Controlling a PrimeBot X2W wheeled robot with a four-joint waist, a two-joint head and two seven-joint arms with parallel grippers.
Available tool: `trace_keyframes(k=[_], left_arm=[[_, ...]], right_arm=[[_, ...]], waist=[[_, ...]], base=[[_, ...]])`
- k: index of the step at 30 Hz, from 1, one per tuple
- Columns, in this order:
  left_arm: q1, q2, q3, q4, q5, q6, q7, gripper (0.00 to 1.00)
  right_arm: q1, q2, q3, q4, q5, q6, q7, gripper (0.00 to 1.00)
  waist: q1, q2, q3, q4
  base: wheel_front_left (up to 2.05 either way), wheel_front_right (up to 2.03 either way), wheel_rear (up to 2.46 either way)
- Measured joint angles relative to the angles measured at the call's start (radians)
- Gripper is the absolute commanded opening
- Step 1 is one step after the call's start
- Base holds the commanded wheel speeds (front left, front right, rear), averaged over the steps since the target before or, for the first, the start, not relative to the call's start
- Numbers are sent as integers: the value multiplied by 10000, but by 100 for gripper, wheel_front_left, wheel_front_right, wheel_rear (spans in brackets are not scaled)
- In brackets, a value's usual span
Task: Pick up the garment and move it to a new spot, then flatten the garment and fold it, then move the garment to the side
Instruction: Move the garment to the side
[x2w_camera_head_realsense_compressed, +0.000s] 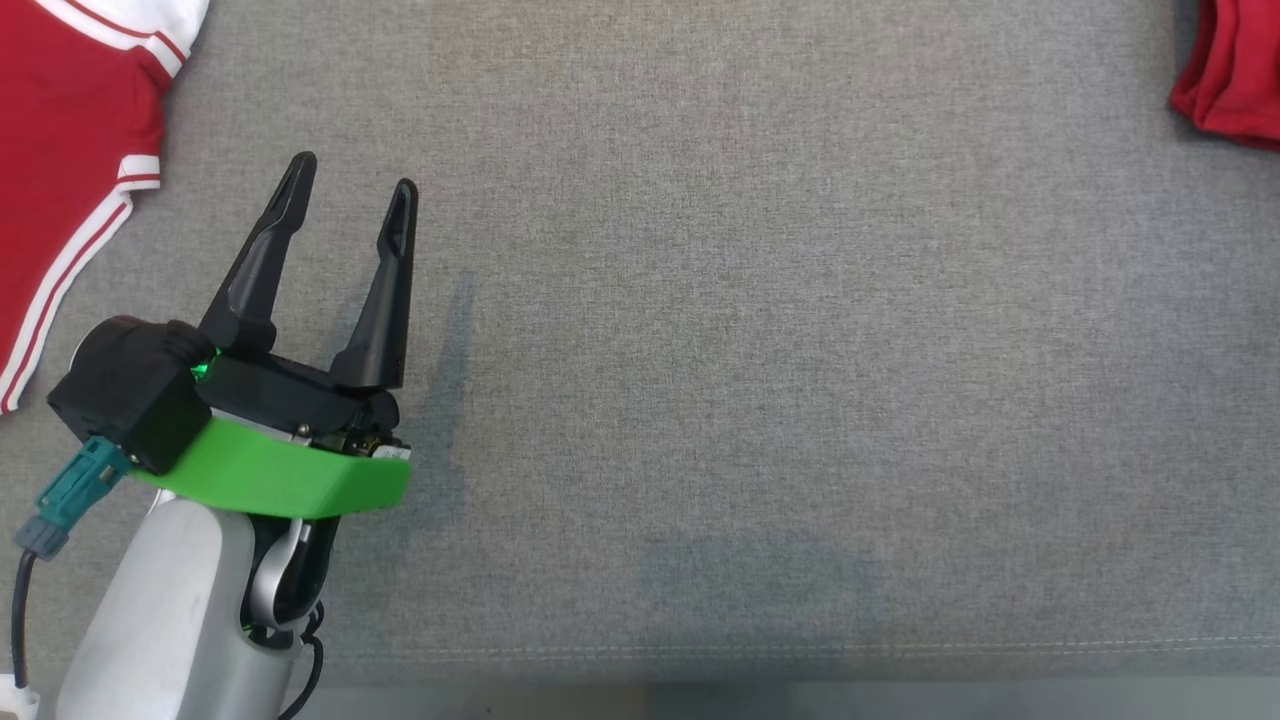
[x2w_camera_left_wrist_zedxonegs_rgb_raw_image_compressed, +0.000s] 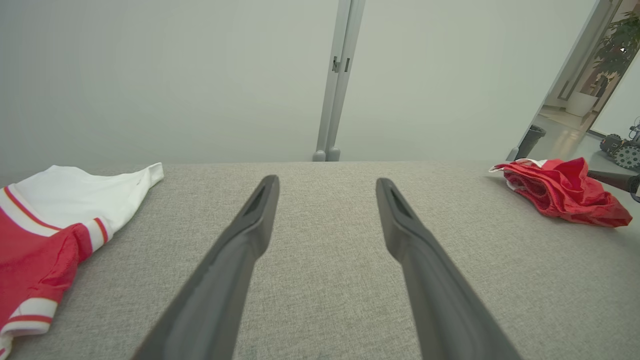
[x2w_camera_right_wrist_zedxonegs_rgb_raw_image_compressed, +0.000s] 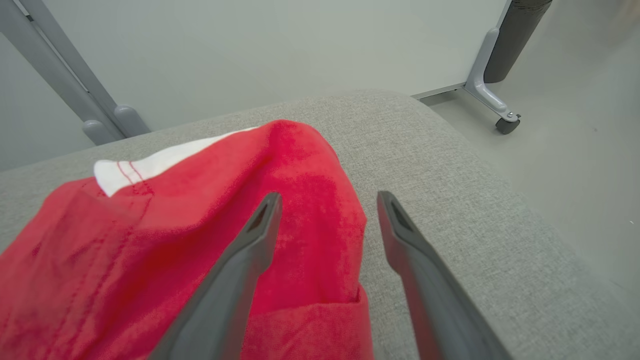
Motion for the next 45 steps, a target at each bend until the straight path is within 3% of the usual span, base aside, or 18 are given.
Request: trace_keyframes(k=[5, 24, 36, 45], left_arm=[[3, -56, 8, 159, 0, -79, -2, 100], [639, -360, 391, 1156, 0, -84, -15, 100], [1755, -589, 755, 1935, 0, 98, -15, 100], [2394, -652, 1045, 1923, 146, 345, -15, 100]], right_arm=[[89, 42, -268, -65, -35, -251, -46, 100], [1259, 828, -1304, -3172, -1356, -10, -71, 100], [3803, 1664, -1452, -4650, -1919, 305, -71, 100], [5485, 2483, -1442, -5737, -1958, 305, -71, 100]], waist=[[0, 0, -272, -25], [-1, 0, -2217, -403], [-1, 0, -3989, -640], [-1, 0, -4820, -680]], base=[[0, 0, 0], [0, 0, 0], [0, 0, 0], [0, 0, 0]])
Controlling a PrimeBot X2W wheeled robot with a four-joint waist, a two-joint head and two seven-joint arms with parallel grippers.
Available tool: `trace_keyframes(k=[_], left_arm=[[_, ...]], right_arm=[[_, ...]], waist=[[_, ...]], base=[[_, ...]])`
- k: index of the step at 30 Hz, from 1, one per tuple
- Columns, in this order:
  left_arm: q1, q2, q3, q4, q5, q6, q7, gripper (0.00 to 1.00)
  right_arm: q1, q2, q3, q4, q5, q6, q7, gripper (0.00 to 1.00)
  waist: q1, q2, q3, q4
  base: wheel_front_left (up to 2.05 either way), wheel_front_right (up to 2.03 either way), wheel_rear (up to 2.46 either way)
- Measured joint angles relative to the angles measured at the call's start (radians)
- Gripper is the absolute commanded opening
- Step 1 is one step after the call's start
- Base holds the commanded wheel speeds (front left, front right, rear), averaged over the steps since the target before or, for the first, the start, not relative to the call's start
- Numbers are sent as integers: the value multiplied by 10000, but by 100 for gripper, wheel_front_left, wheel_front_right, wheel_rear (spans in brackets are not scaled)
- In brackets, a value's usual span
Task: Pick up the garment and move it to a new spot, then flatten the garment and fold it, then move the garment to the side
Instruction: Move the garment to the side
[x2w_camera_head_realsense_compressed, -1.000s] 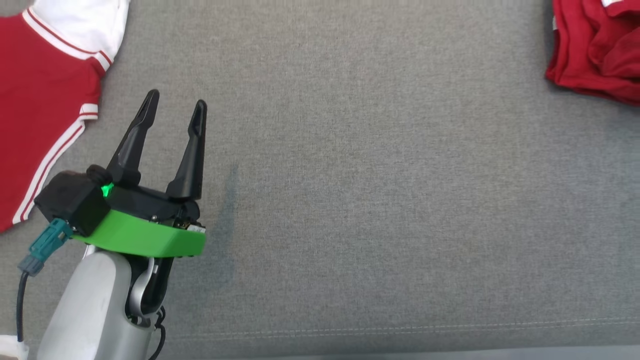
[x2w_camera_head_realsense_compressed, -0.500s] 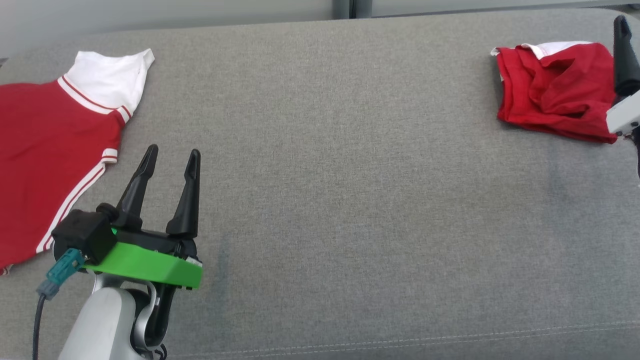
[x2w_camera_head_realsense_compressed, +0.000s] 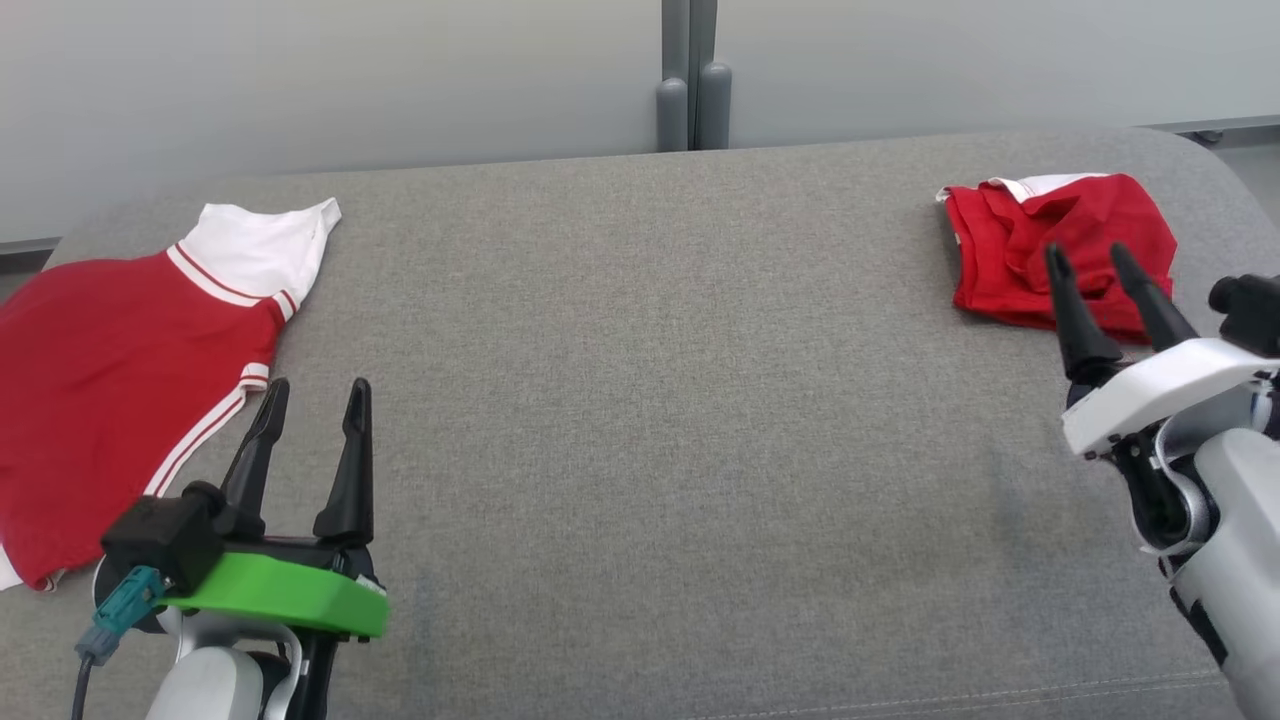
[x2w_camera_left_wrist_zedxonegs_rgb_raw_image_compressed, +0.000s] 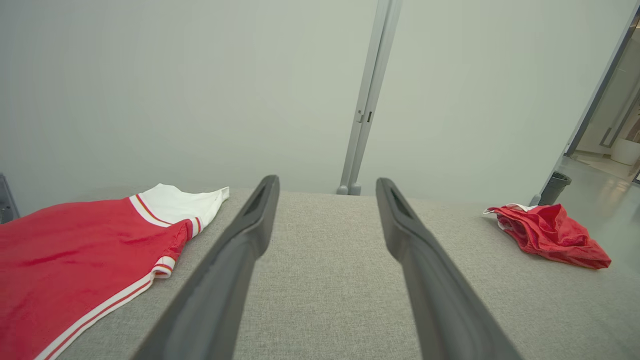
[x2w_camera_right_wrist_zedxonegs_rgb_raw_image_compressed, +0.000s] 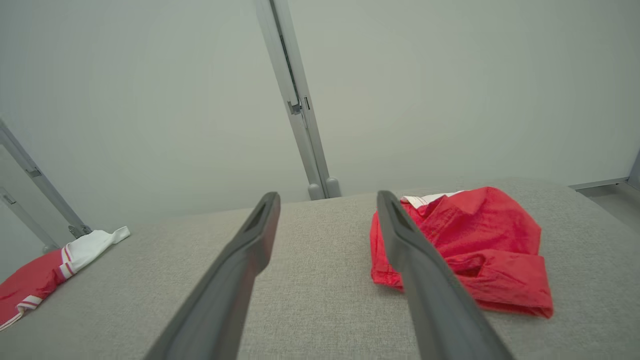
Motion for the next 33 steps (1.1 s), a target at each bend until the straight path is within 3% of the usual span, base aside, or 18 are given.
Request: trace_keyframes(k=[3, 10, 22, 33], left_arm=[[165, -4, 82, -44, 46, 40, 0, 100], [471, -226, 232, -176, 69, 67, 2, 100], [531, -249, 341, -263, 184, 67, 2, 100], [666, -313, 364, -265, 376, 61, 2, 100]], right_arm=[[458, 309, -142, -399, -142, -17, 0, 100], [1374, 740, -727, -1317, -546, -477, 0, 100], [2427, 836, -748, -2742, -2073, -955, 0, 100], [3042, 988, -819, -3486, -2564, -1074, 0, 100]], waist=[[0, 0, -148, -23], [0, 0, -272, -43], [0, 0, -273, 12], [0, 0, -301, 106]], base=[[0, 0, 0], [0, 0, 0], [0, 0, 0], [0, 0, 0]])
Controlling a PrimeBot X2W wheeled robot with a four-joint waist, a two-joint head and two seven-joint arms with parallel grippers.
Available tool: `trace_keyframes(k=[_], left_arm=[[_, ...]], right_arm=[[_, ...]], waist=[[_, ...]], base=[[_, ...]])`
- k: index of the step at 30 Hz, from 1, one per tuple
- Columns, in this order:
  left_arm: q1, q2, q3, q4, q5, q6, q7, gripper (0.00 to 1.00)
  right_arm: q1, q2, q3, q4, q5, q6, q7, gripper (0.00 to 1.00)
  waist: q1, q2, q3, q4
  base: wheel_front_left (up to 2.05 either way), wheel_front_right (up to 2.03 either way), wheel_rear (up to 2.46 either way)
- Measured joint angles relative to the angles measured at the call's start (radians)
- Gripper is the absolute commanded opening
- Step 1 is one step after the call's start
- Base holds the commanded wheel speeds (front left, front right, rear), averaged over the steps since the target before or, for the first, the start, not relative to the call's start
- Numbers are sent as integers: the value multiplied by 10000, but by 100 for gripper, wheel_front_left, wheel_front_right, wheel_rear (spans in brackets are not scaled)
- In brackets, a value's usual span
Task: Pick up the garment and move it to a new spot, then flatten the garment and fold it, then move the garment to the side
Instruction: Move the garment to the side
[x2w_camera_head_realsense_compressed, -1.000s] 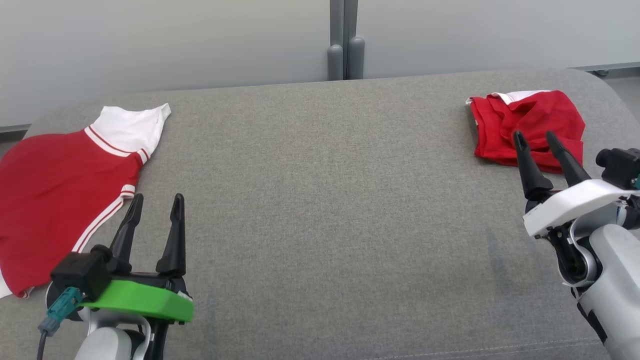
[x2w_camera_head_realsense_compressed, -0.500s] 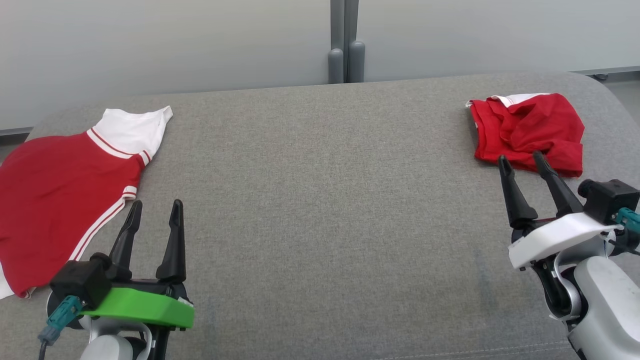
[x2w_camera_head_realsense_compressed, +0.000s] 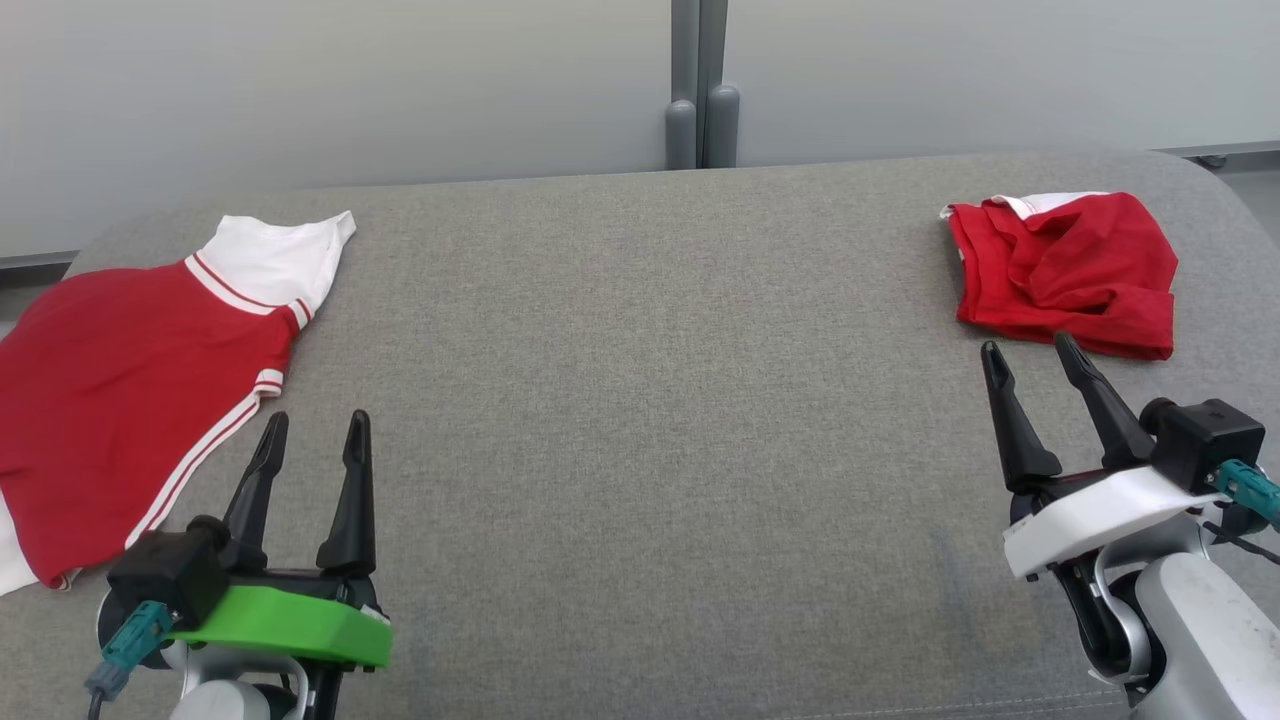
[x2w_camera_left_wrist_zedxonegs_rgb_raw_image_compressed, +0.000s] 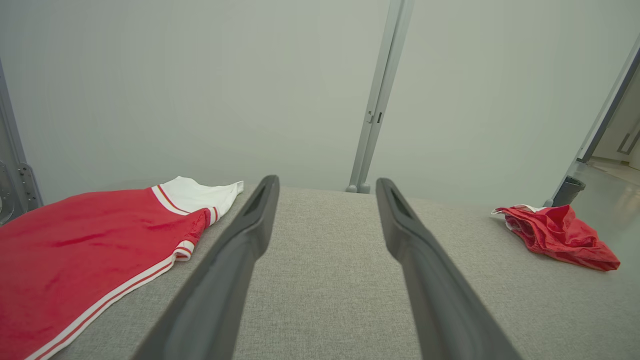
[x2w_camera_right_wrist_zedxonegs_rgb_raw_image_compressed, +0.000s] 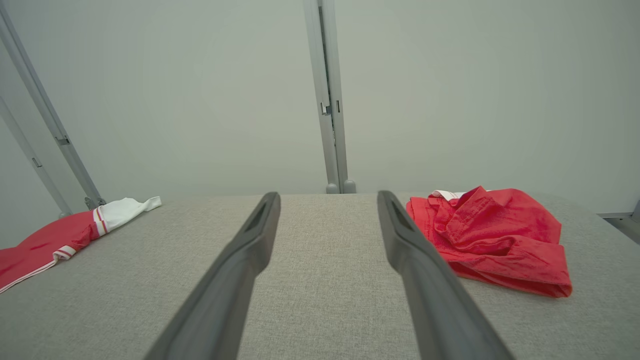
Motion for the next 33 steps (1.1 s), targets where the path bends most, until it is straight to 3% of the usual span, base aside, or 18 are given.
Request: trace_keyframes(k=[33], left_arm=[[66, -79, 255, 4, 242, -144, -2, 100]], right_arm=[[788, 291, -364, -989, -671, -100, 0, 100]], waist=[[0, 0, 46, 22]], base=[[0, 0, 0]])
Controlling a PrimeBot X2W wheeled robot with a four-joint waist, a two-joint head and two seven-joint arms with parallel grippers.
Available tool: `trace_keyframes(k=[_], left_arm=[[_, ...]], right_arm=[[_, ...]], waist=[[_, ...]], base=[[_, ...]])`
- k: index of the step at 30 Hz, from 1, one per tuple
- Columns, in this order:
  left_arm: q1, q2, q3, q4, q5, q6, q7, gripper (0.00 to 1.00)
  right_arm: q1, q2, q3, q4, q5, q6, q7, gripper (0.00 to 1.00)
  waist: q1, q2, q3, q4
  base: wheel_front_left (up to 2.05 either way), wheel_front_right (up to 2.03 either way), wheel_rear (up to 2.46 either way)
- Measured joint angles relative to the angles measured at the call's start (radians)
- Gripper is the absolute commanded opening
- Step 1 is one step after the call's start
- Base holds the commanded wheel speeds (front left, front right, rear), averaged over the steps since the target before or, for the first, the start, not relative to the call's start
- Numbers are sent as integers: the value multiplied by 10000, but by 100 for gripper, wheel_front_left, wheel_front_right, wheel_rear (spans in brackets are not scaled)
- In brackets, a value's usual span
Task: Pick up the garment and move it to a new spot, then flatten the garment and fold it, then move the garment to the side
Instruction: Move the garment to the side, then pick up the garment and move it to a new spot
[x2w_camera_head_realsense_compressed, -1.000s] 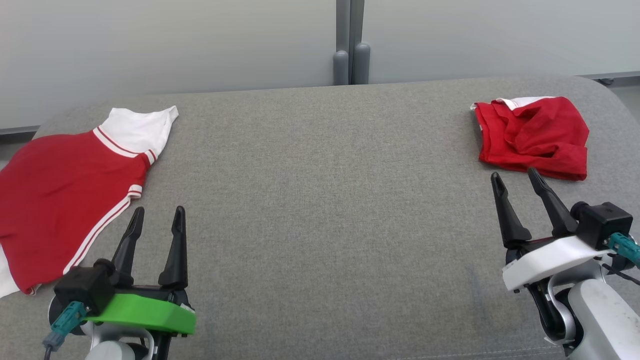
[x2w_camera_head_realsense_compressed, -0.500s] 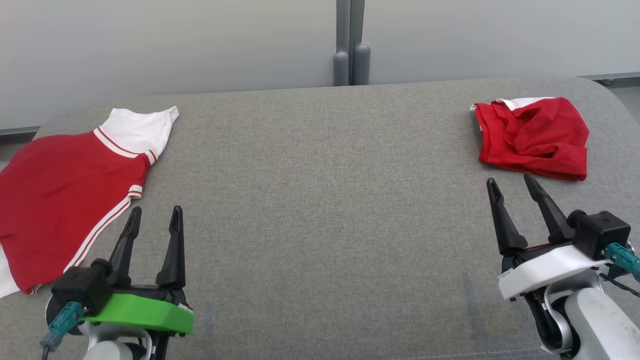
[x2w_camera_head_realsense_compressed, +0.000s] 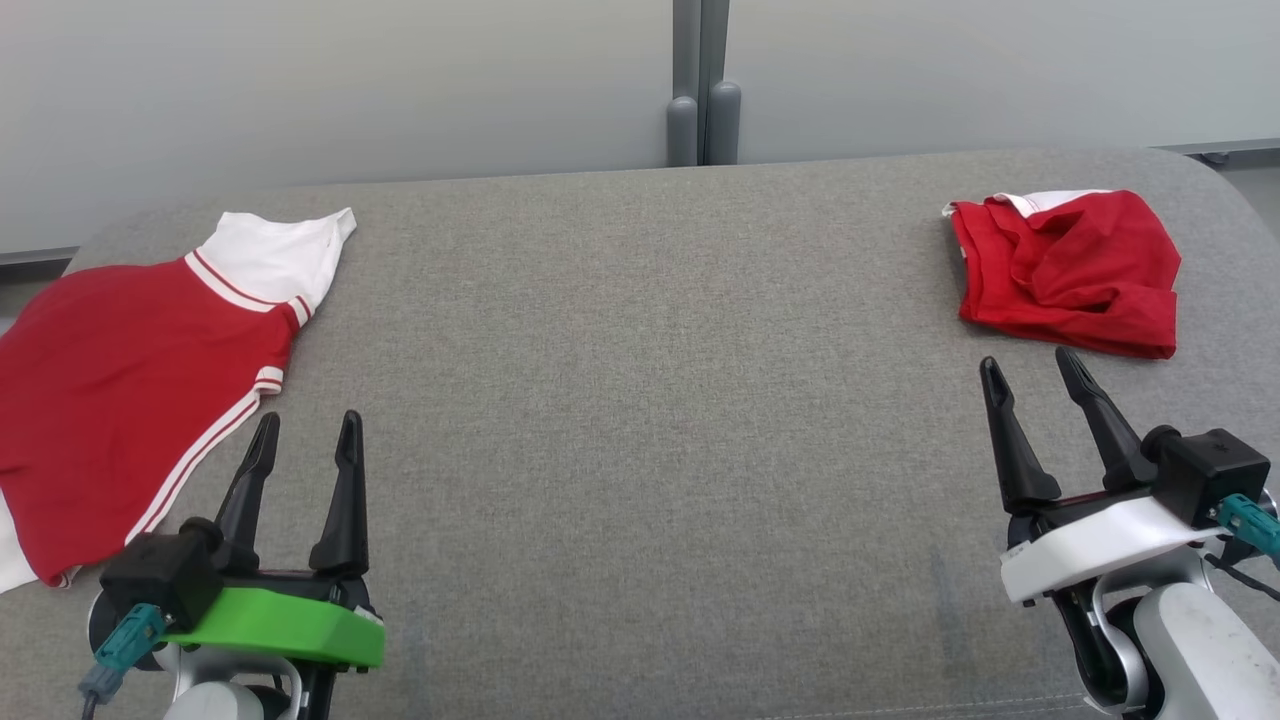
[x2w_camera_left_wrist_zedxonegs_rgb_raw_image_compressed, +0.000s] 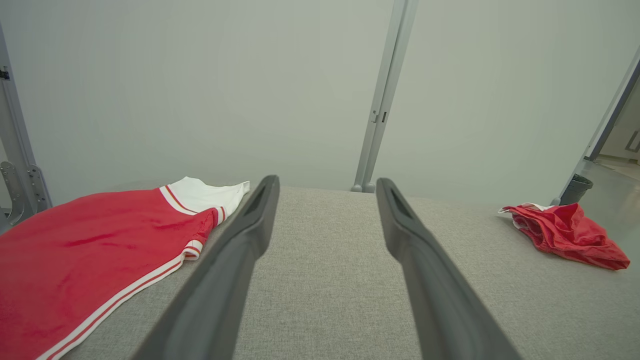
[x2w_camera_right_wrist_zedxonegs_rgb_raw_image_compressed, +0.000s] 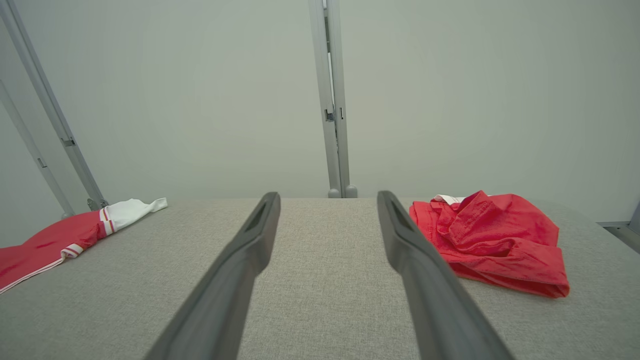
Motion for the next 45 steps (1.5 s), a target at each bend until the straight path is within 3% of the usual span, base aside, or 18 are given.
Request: trace_keyframes(k=[20, 34, 45], left_arm=[[2, -180, -44, 107, 21, -163, 2, 100], [0, -224, -25, 426, 94, -161, 2, 100], [0, -230, 113, 648, 111, -113, 2, 100]], right_arm=[[206, 67, -309, -107, -157, 2, 0, 100], [406, 295, -378, -105, -157, 56, 0, 100], [360, 625, 79, -50, -171, 472, 0, 100]], waist=[[0, 0, 43, 195], [1, 0, -92, 1201], [0, 0, -201, 2238]], base=[[0, 0, 0], [0, 0, 0], [0, 0, 0]])
